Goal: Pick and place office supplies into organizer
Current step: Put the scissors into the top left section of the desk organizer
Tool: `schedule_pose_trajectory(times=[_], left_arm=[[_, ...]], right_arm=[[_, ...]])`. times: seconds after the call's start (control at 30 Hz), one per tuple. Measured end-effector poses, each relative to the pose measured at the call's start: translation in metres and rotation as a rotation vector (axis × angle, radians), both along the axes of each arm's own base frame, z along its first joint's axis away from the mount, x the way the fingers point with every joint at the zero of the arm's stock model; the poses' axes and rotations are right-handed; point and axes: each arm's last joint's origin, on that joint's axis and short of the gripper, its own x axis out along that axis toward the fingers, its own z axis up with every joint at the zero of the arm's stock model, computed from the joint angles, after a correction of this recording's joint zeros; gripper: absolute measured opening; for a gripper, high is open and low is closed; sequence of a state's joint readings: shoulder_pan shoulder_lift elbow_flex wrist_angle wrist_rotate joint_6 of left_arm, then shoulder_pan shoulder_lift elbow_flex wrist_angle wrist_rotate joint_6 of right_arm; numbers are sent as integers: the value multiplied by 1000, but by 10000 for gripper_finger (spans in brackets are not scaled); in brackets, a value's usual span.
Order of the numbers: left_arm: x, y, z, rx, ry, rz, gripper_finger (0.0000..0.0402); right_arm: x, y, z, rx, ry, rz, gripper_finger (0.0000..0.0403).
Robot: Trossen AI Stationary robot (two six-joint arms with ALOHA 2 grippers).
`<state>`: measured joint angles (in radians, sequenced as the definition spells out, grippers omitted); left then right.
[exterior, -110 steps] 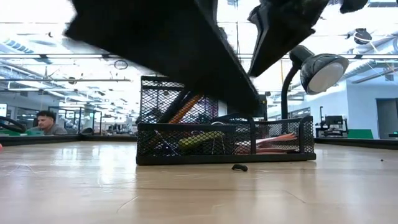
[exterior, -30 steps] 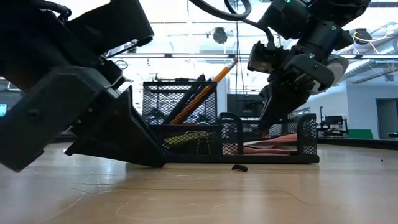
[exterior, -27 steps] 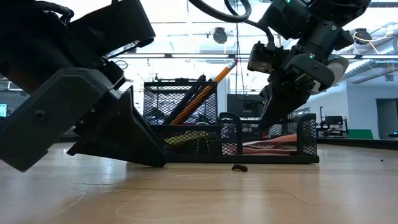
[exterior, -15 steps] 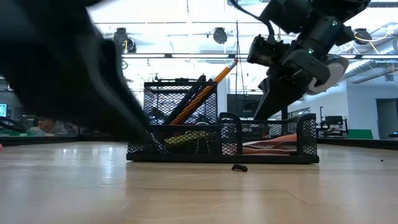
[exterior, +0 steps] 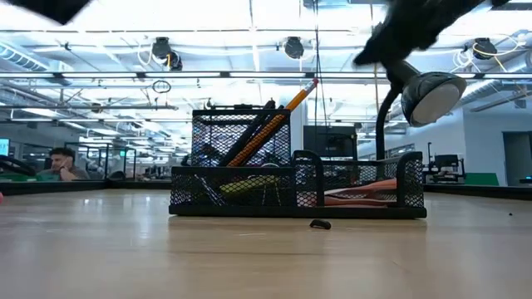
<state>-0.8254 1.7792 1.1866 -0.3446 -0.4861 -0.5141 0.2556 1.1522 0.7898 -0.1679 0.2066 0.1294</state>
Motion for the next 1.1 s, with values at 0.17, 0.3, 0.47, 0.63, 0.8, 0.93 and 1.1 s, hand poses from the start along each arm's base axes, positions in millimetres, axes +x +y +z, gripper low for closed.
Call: schedule_pose_trajectory(times=[0.17,0.3,0.47,0.63,0.8,0.93,1.1], left_arm=[[-17,-4,-2,-18,85,32,136],[-25,-3,-5,38,68,107,136],[-38,-1,4,55,36,179,136],[-54,8,30,-34,3,257,136],[-80,14,51,-23,-130,348,136],[-98,18,56,-60,-179,441,136],[-110,17,46,-276,-31,611,136]], right_arm=[[-20,28,16,6,-118,136,0],[-35,42,7,-2,-234,210,0],[-48,43,-19,26,-277,195,0],[-58,41,-45,30,-262,187,0],[-65,37,-52,39,-353,191,0],[-69,31,-57,42,-355,174,0],[-74,25,-66,36,-342,157,0]])
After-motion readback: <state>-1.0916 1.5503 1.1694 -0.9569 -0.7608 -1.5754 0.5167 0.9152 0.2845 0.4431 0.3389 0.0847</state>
